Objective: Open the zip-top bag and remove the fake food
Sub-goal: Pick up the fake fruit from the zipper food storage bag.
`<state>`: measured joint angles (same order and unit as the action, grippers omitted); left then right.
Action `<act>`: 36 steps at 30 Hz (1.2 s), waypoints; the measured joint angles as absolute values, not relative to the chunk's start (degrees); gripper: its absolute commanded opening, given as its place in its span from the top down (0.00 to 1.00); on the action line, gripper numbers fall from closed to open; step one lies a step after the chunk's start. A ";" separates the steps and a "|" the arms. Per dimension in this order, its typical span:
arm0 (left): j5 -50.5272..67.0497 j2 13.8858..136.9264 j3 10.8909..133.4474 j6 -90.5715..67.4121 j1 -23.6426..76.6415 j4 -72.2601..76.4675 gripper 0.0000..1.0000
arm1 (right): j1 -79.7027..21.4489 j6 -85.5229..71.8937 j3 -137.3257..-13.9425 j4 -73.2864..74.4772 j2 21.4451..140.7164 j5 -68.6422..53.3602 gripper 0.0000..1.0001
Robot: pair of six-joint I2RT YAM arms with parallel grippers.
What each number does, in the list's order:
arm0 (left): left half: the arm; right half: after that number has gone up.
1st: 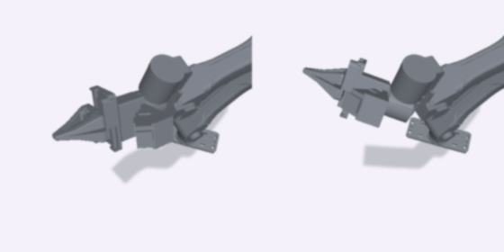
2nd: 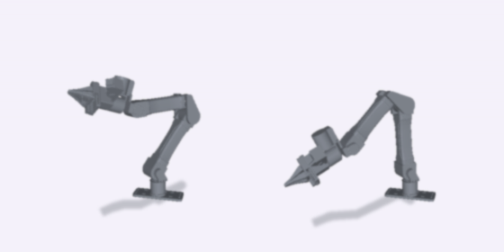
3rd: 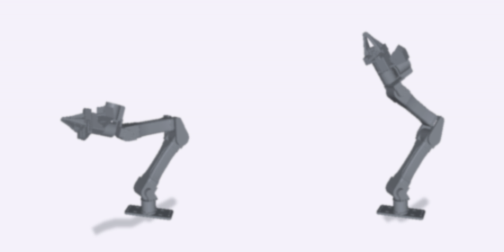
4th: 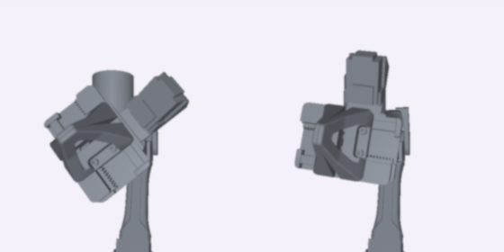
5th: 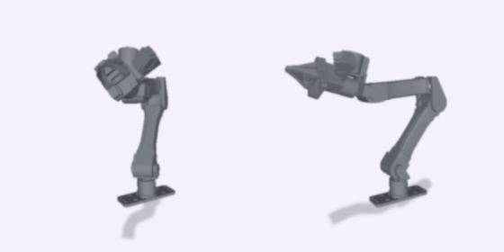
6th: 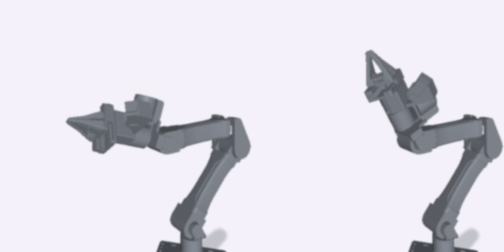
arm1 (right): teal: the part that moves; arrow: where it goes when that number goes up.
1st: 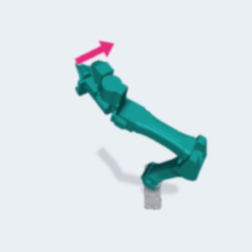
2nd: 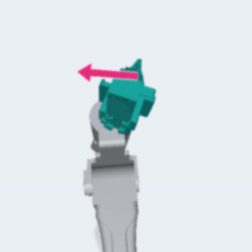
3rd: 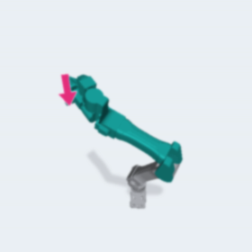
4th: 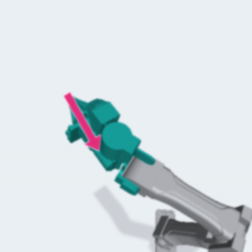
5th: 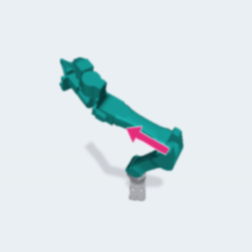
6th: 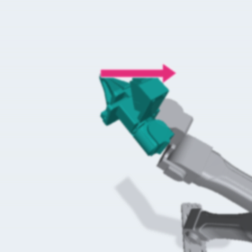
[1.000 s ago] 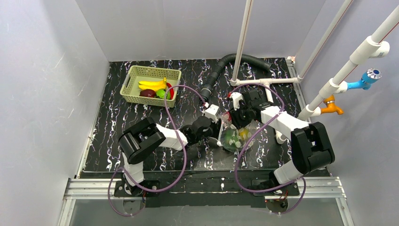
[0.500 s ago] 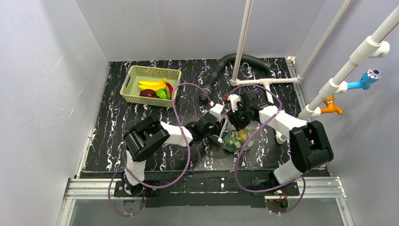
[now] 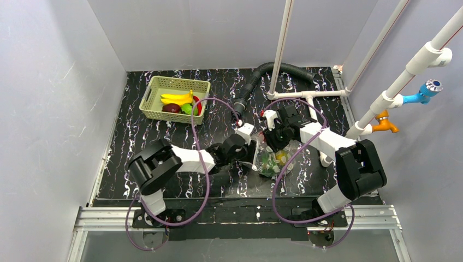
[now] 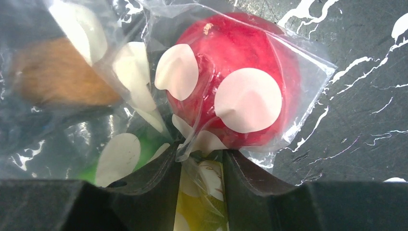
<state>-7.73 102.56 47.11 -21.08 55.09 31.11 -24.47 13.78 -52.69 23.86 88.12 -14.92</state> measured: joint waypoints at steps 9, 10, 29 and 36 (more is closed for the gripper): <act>-3.97 89.67 40.73 -27.14 53.47 30.81 1.00 | -24.43 14.13 -52.69 23.90 88.05 -14.70 0.55; -3.03 89.01 40.03 -28.56 52.82 30.94 1.00 | -24.40 14.20 -52.69 23.90 88.01 -14.70 0.55; 16.14 87.39 34.17 -51.05 43.38 37.52 1.00 | -23.07 16.19 -52.69 24.51 84.12 -15.25 0.35; 16.19 84.14 33.30 -49.80 42.96 34.59 1.00 | -20.93 17.76 -52.69 25.06 80.66 -16.73 0.26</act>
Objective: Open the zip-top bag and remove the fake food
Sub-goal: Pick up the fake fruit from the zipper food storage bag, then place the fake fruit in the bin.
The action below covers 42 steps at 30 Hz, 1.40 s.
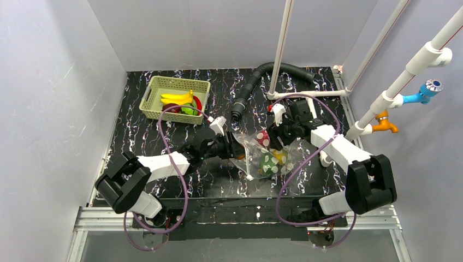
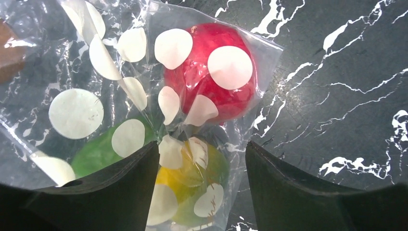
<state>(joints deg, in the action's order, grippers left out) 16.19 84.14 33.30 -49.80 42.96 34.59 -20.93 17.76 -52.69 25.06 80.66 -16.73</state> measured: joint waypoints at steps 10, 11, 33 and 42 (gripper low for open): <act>14.06 76.77 32.99 -45.10 42.19 27.57 1.00 | -17.06 21.78 -52.69 27.75 76.62 -19.90 0.20; 13.74 76.09 32.95 -44.58 42.04 26.68 1.00 | -16.47 22.35 -52.66 28.18 76.16 -20.32 0.19; 5.26 63.79 32.97 -34.89 35.83 9.56 1.00 | -12.34 25.63 -52.66 30.15 70.08 -25.78 0.15; 5.56 63.75 36.56 -32.34 30.59 6.72 1.00 | -12.32 25.78 -52.66 30.33 70.06 -26.13 0.15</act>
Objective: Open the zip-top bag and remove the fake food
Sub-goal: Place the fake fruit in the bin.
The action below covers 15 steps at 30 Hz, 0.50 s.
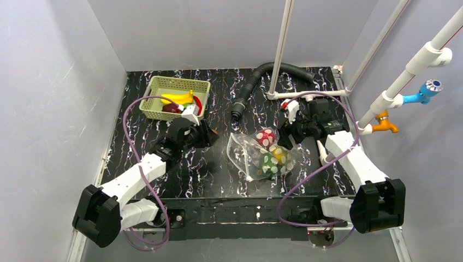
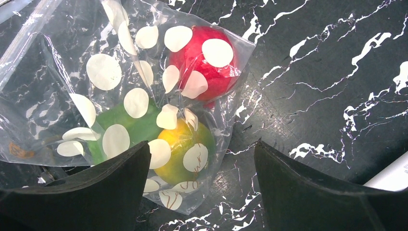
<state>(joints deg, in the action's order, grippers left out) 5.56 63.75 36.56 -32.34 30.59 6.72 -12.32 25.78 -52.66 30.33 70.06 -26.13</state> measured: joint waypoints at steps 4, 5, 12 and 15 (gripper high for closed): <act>6.11 63.99 37.30 -31.68 28.75 6.15 1.00 | -12.29 25.87 -52.64 30.33 70.06 -26.15 0.15; 6.20 64.25 37.60 -31.48 28.27 5.91 1.00 | -12.27 25.89 -52.64 30.35 70.06 -26.17 0.15; 5.85 69.49 43.35 -31.05 23.07 3.01 1.00 | -12.12 25.93 -52.62 30.37 70.06 -26.35 0.14; 3.33 73.73 47.86 -31.66 21.28 0.23 1.00 | -12.10 25.93 -52.62 30.37 70.06 -26.37 0.14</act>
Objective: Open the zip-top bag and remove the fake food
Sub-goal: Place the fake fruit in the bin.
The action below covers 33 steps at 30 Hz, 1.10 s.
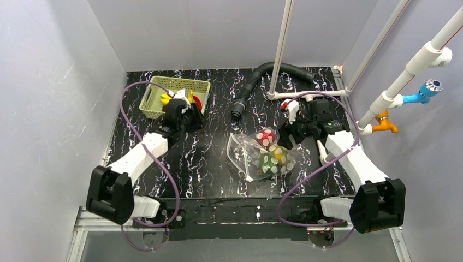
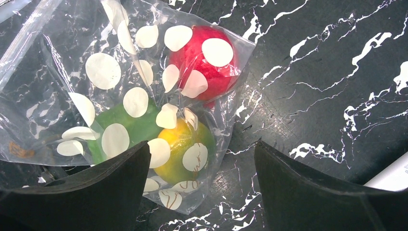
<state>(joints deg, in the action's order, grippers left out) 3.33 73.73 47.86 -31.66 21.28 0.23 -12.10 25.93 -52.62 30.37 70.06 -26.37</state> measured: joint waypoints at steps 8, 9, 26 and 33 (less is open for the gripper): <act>-7.70 86.06 63.31 -33.41 19.55 -11.22 1.00 | -12.10 25.96 -52.62 30.46 70.06 -27.00 0.14; -8.93 87.29 64.82 -33.41 19.42 -12.16 1.00 | -12.10 25.96 -52.62 30.50 70.06 -27.07 0.14; -21.12 105.78 86.43 -30.61 13.93 -22.50 1.00 | -12.10 26.02 -52.62 30.61 70.06 -27.22 0.14; -23.24 110.17 90.54 -30.63 11.92 -25.34 0.63 | -12.10 26.44 -52.62 31.00 70.06 -27.40 0.14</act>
<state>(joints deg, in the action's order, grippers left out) -23.24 110.17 90.54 -30.63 11.92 -25.34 -12.10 26.44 -52.62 31.00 70.06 -27.40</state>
